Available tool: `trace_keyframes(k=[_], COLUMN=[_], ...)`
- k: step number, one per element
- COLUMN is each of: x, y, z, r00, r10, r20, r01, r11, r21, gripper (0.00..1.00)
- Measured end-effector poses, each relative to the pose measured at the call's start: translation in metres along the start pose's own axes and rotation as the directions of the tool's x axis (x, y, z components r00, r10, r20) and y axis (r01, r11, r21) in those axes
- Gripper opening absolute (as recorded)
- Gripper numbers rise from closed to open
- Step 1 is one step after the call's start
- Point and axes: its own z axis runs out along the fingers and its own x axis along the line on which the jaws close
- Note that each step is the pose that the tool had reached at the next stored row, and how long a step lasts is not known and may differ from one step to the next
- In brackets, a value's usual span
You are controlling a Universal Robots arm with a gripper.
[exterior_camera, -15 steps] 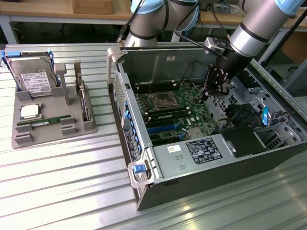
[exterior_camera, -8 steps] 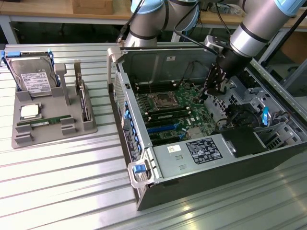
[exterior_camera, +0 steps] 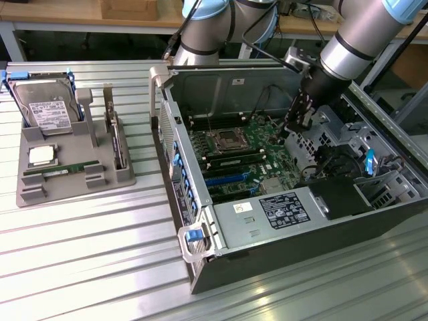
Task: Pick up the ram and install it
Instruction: 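Press down the ram until it locks into place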
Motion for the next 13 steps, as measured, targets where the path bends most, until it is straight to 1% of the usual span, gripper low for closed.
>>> trace_keyframes(k=[2,3,5,8,10,11,13], x=[0.0000,0.0000,0.0000,0.0000,0.0000,0.0000,0.0000], y=[0.0000,0.0000,0.0000,0.0000,0.0000,0.0000,0.0000], z=[0.0000,0.0000,0.0000,0.0000,0.0000,0.0000,0.0000], r00=[0.9996,0.9986,0.9951,0.9902,0.9839,0.9814,0.9719], r10=[0.029,0.053,0.097,0.137,0.176,0.189,0.232], r20=[0.0049,0.0089,0.0165,0.0234,0.0300,0.0324,0.0398], r01=[-0.029,-0.053,-0.097,-0.137,-0.176,-0.189,-0.232], r11=[0.9996,0.9986,0.9953,0.9905,0.9844,0.9819,0.9727], r21=[-0.0002,-0.0004,-0.0011,-0.0020,-0.0032,-0.0037,-0.0054], gripper=[0.11,0.11,0.11,0.11,0.11,0.11,0.11])
